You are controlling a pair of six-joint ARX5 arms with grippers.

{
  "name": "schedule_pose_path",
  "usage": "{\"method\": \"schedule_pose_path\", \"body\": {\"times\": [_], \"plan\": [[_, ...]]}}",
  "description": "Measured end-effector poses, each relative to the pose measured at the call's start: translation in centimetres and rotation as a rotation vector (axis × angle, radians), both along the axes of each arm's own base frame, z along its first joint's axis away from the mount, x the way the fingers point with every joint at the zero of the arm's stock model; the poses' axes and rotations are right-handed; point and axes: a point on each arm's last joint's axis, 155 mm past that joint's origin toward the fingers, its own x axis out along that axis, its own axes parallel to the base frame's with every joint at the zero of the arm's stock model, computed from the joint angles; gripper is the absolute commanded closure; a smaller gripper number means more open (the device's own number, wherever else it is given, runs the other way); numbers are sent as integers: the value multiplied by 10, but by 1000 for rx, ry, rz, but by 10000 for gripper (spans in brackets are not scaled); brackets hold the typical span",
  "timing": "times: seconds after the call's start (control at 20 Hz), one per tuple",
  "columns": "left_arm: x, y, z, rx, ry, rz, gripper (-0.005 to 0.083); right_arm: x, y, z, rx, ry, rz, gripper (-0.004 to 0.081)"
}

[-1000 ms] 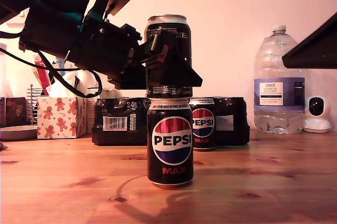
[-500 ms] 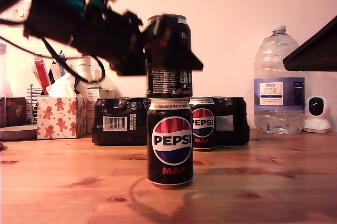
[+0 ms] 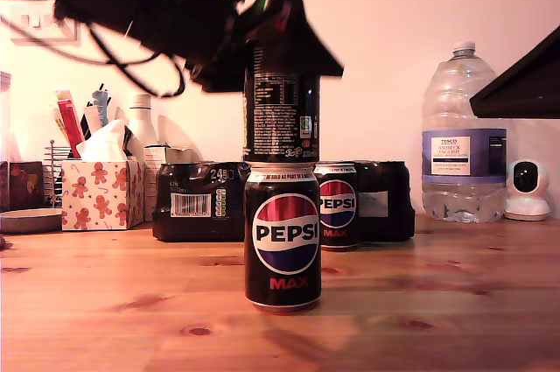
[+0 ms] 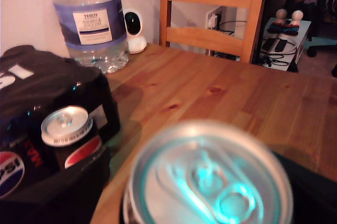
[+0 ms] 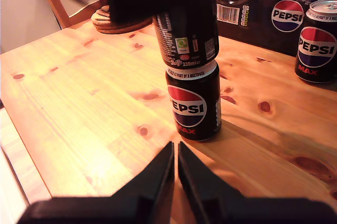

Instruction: Stack up the Pepsi cans on top of each other

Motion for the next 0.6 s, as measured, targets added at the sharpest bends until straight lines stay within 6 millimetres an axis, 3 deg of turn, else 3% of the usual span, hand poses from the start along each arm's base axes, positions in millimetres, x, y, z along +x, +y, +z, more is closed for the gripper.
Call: {"method": "schedule_pose_path", "body": {"times": [0.6], "plan": [[1,-1,7,15,-21,-8,-12,0,0,0,0,0,0,783]]}}
